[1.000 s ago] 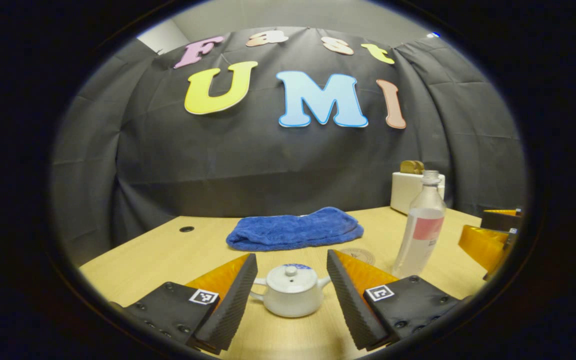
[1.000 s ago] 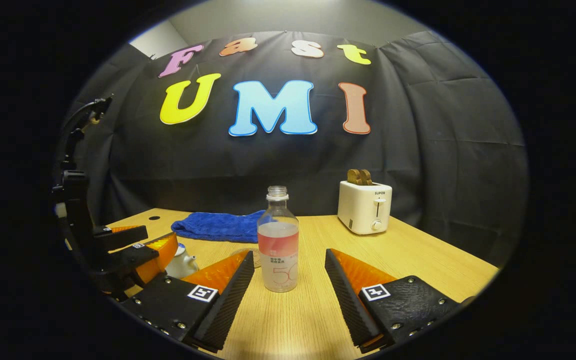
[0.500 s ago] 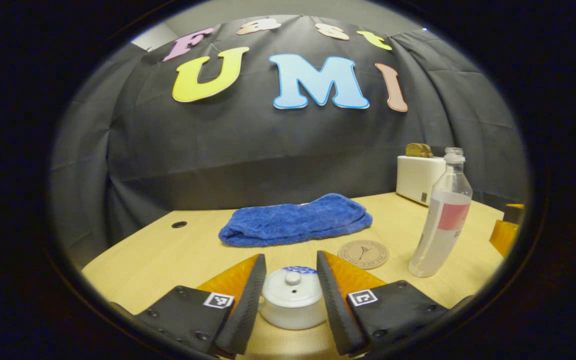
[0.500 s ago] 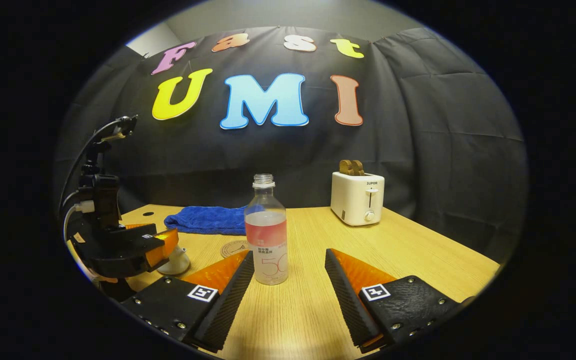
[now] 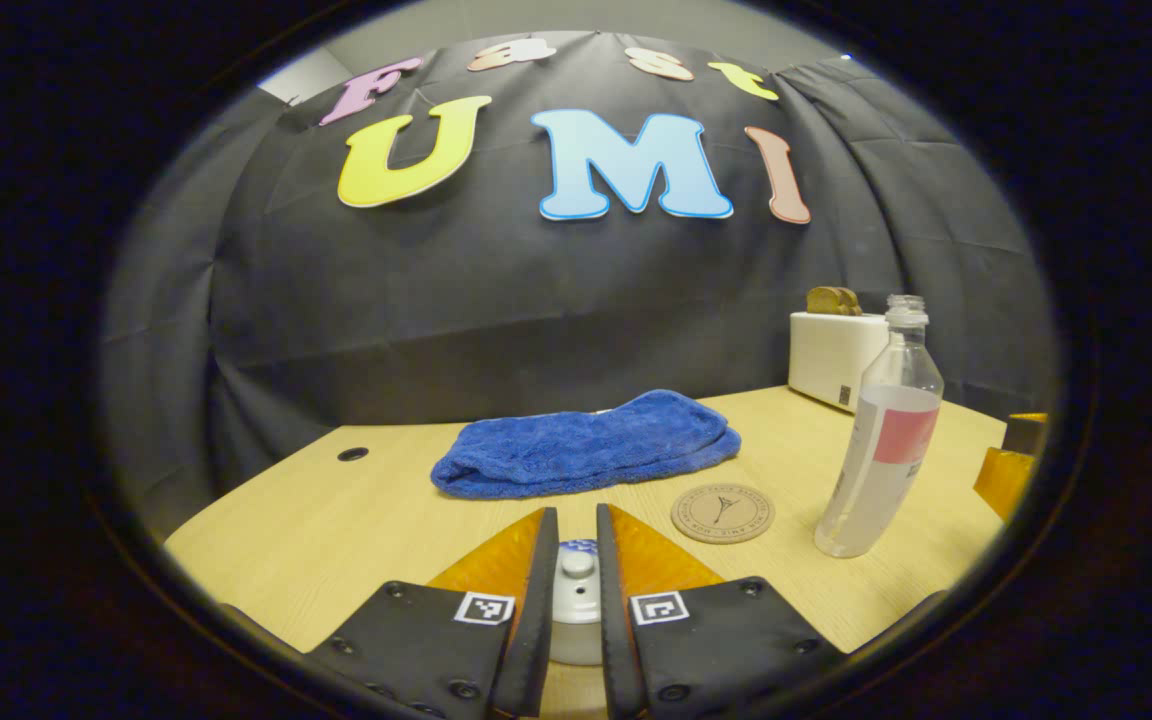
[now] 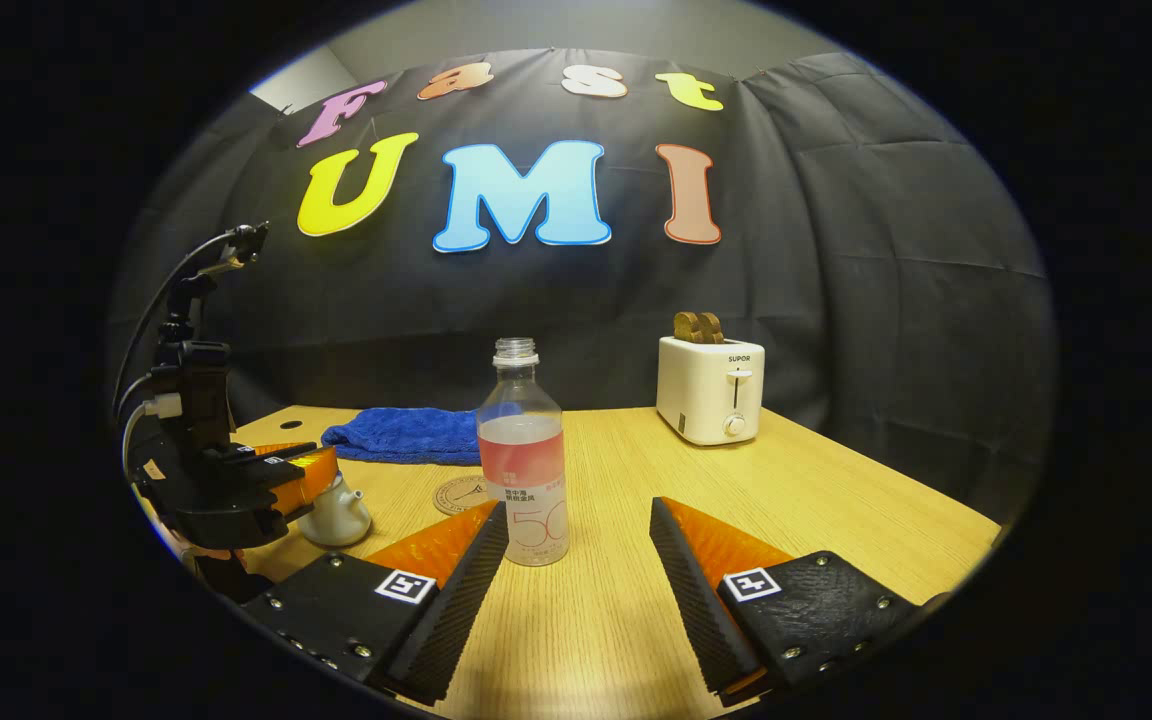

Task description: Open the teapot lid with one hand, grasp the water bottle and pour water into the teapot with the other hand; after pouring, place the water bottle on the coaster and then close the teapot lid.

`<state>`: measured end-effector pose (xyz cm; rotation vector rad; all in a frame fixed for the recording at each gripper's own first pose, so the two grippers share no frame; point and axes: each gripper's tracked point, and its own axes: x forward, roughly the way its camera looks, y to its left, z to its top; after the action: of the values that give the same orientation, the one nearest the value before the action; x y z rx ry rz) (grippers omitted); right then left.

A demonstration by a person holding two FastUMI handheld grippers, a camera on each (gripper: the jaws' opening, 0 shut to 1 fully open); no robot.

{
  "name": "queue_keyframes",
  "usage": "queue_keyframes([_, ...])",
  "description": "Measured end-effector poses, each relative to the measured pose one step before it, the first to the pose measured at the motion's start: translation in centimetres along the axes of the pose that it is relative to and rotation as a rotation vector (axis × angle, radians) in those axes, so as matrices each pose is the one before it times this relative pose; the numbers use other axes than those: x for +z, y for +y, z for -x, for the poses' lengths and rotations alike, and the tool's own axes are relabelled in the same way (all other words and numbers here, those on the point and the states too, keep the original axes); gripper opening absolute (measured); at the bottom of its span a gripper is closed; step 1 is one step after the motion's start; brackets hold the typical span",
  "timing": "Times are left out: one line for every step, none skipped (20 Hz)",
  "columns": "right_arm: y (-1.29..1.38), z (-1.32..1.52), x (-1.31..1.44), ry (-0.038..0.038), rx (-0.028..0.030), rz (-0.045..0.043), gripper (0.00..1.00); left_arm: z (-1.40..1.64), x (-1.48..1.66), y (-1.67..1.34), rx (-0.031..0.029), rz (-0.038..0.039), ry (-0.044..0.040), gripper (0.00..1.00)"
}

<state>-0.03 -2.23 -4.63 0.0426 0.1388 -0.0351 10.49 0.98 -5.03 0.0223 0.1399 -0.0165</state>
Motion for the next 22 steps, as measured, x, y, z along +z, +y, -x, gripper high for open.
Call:
queue_keyframes([0.059, -0.094, -0.067, 0.00047, 0.00169, -0.00024, 0.89, 0.669, 0.449, -0.079, 0.00012, 0.01485, -0.00366, 0.22])
queue_keyframes([0.034, -0.064, -0.037, 0.00238, 0.00167, -0.00105, 0.89, -0.221, -0.097, 0.145, -0.00176, -0.00148, 0.00362, 0.14])
queue_keyframes([0.009, -0.051, -0.151, 0.00333, 0.00242, -0.00372, 0.89, -0.004, -0.127, 0.021, -0.00041, -0.00541, 0.00171, 0.15])
queue_keyframes([0.08, -0.093, -0.041, 0.00428, 0.00497, -0.00586, 0.89, -0.038, 0.016, 0.039, 0.00083, 0.00117, -0.00112, 0.14])
queue_keyframes([0.103, -0.112, -0.098, 0.00491, 0.00578, -0.00563, 0.89, 0.286, 0.126, 0.135, 0.00161, 0.0049, -0.00733, 0.14])
queue_keyframes([0.064, -0.149, -0.007, 0.00427, 0.00565, -0.00516, 0.89, 0.034, 0.302, -0.047, -0.00548, 0.01459, -0.00537, 0.08])
queue_keyframes([0.081, -0.148, -0.059, 0.00356, 0.00541, -0.0054, 0.89, -0.123, 0.117, 0.122, -0.00232, 0.0072, -0.00467, 0.08])
queue_keyframes([0.058, -0.217, 0.022, 0.00349, 0.00346, -0.00419, 0.89, 0.0, 0.327, 0.084, -0.00148, 0.00442, -0.00683, 0.08])
queue_keyframes([0.023, -0.22, -0.091, 0.00419, 0.00028, -0.00002, 0.89, 0.174, 0.3, 0.139, 0.00188, 0.00114, -0.01024, 0.09])
queue_keyframes([0.062, -0.198, -0.074, 0.00365, 0.00014, 0.00309, 0.89, 0.056, 0.428, 0.102, -0.00053, -0.00256, -0.00975, 0.09])
queue_keyframes([0.153, -0.071, -0.006, 0.00256, 0.003, 0.00424, 0.89, 0.172, 0.445, 0.065, 0.00141, -0.00119, -0.01027, 0.09])
queue_keyframes([0.187, -0.175, 0.028, 0.00026, 0.00367, 0.0046, 0.89, 0.054, 0.364, 0.101, 0.00043, 0.0016, -0.00923, 0.09])
queue_keyframes([0.154, -0.165, 0.021, -0.00064, 0.00286, 0.00485, 0.89, 0.144, 0.286, 0.121, 0.0009, 0.00294, -0.00695, 0.09])
queue_keyframes([0.169, -0.208, 0.232, -0.00153, 0.004, 0.00237, 0.89, 0.09, 0.243, 0.233, 0.00239, 0.00106, -0.00471, 0.09])
queue_keyframes([0.235, -0.289, 0.109, -0.00082, 0.00675, -0.0029, 0.89, 0.14, 0.098, 0.416, 0.00702, 0.0, -0.00369, 0.09])
queue_keyframes([0.238, -0.26, 0.167, 0.00412, 0.00868, -0.00604, 0.89, 0.066, 0.224, 0.459, 0.00946, -0.00042, -0.00344, 0.09])
queue_keyframes([0.273, -0.26, 0.063, 0.00441, 0.00758, -0.00628, 0.89, 0.058, 0.009, 0.434, 0.00955, -0.00032, -0.00173, 0.09])
queue_keyframes([0.169, -0.256, 0.169, 0.00262, 0.0041, -0.00285, 0.89, 0.096, 0.026, 0.598, 0.01011, -0.00116, -0.00008, 0.09])
queue_keyframes([0.227, -0.175, 0.106, 0.00201, 0.00417, 0.00085, 0.89, 0.162, -0.081, 0.571, 0.01099, -0.00177, 0.00042, 0.09])
queue_keyframes([0.159, -0.327, 0.131, 0.00383, 0.00592, 0.0014, 0.89, 0.058, -0.037, 0.664, 0.01159, -0.00346, 0.00105, 0.09])
queue_keyframes([0.223, -0.276, 0.081, 0.00694, 0.00999, -0.00025, 0.89, 0.04, -0.01, 0.594, 0.01268, -0.00305, 0.00056, 0.09])
queue_keyframes([0.228, -0.423, 0.126, 0.00899, 0.01154, -0.00083, 0.89, -0.02, -0.008, 0.59, 0.01143, -0.00117, 0.00003, 0.1])
